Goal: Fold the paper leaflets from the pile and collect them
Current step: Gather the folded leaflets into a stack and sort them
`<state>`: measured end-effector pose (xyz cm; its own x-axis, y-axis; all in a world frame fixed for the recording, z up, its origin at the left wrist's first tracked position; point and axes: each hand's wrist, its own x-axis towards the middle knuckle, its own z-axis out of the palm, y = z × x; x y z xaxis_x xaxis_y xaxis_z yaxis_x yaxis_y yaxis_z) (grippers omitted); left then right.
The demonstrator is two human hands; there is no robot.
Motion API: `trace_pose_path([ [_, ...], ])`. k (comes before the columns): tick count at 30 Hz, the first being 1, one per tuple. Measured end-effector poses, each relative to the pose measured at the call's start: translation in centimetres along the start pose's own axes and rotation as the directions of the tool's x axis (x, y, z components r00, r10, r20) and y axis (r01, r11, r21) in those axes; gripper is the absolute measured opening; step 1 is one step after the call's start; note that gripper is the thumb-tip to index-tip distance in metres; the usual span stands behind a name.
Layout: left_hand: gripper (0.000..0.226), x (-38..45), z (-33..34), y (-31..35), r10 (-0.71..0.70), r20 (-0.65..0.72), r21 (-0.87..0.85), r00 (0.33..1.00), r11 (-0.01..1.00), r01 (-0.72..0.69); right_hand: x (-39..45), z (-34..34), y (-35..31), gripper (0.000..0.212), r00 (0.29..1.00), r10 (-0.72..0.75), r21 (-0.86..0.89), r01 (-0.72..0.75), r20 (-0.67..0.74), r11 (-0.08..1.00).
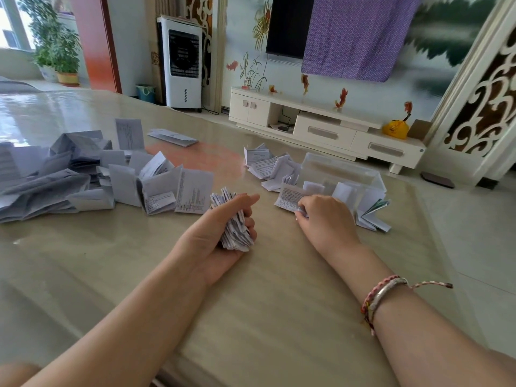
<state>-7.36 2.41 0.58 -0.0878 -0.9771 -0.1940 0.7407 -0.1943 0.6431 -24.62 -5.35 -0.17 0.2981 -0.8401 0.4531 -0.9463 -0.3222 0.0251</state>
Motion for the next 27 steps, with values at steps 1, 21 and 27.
trace_pose_path([
  [1,0.038,0.0,0.1,0.0,0.002,0.003,-0.005,1.0,1.0,-0.002,-0.1,-0.1,0.0,0.019,1.0,-0.001,-0.012,0.001,-0.019,1.0],
  [21,0.044,-0.9,0.6,0.0,-0.023,0.317,0.124,0.948,0.992,-0.018,-2.5,-4.4,-1.8,0.022,0.896,0.174,0.869,-0.441,0.409,0.224],
  [27,0.036,-1.3,0.8,0.2,0.007,0.258,0.063,0.966,0.998,-0.024,-2.6,-5.1,-1.1,0.009,0.976,0.128,0.912,-0.212,0.178,0.351],
])
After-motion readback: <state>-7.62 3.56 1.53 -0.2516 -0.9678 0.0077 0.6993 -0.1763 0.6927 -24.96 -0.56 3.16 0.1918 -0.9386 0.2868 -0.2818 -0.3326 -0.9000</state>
